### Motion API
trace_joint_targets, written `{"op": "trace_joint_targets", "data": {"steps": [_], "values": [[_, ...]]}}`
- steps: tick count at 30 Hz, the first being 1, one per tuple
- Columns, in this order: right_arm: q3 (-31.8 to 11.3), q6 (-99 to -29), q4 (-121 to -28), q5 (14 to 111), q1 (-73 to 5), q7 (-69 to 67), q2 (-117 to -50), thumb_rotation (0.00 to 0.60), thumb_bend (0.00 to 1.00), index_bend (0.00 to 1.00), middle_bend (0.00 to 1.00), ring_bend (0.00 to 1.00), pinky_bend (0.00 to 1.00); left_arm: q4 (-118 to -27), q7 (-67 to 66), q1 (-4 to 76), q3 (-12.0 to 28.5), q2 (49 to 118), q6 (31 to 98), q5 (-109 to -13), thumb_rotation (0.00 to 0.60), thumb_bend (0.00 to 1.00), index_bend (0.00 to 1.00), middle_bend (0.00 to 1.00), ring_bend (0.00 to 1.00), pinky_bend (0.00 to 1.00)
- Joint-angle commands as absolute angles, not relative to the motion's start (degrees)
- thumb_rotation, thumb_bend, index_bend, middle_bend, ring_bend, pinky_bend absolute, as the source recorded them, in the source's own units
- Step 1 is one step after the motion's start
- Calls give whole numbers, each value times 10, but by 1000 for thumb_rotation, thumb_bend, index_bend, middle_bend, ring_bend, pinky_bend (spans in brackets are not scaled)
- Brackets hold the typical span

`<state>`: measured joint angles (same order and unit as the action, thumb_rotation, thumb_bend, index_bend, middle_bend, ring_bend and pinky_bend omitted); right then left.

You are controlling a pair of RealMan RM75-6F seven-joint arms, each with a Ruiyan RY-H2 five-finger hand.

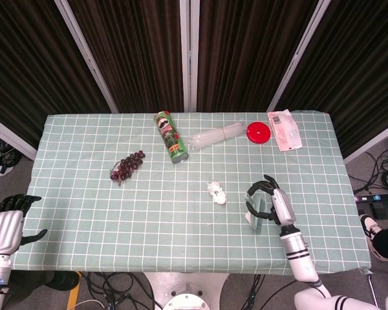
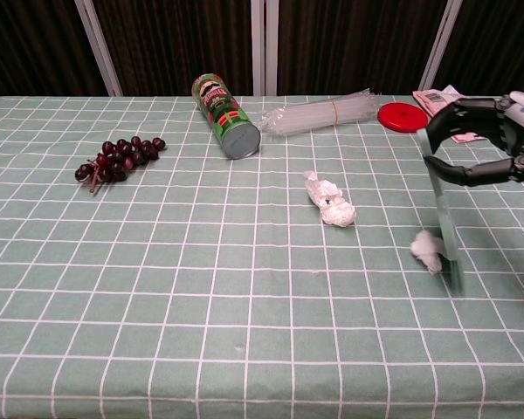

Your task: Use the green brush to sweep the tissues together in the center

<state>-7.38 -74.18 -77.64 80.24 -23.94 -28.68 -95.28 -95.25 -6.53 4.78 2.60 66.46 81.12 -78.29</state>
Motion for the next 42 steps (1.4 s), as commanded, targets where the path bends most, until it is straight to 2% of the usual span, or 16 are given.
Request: {"op": "trace_joint_targets", "data": {"steps": [1,15,31,36,42], "values": [[-97,-717,-763,796,-266,-271,-978,600,329,656,598,283,87,-954,-64,46,25,664,812,-782,600,121,257,238,154,148],[-160,-648,-705,784,-357,-226,-1046,600,329,656,598,293,87,-951,-55,44,24,664,809,-781,600,120,257,238,154,149],[-166,-645,-659,802,-401,-250,-1098,600,329,657,599,304,86,-948,-59,49,26,669,805,-782,600,121,257,238,154,149],[-162,-653,-655,809,-399,-250,-1089,600,329,656,599,305,86,-947,-59,48,26,669,808,-783,600,121,257,238,154,149],[-145,-665,-690,824,-377,-267,-1031,600,329,656,599,305,86,-949,-60,47,25,669,813,-790,600,121,257,238,154,149]]}}
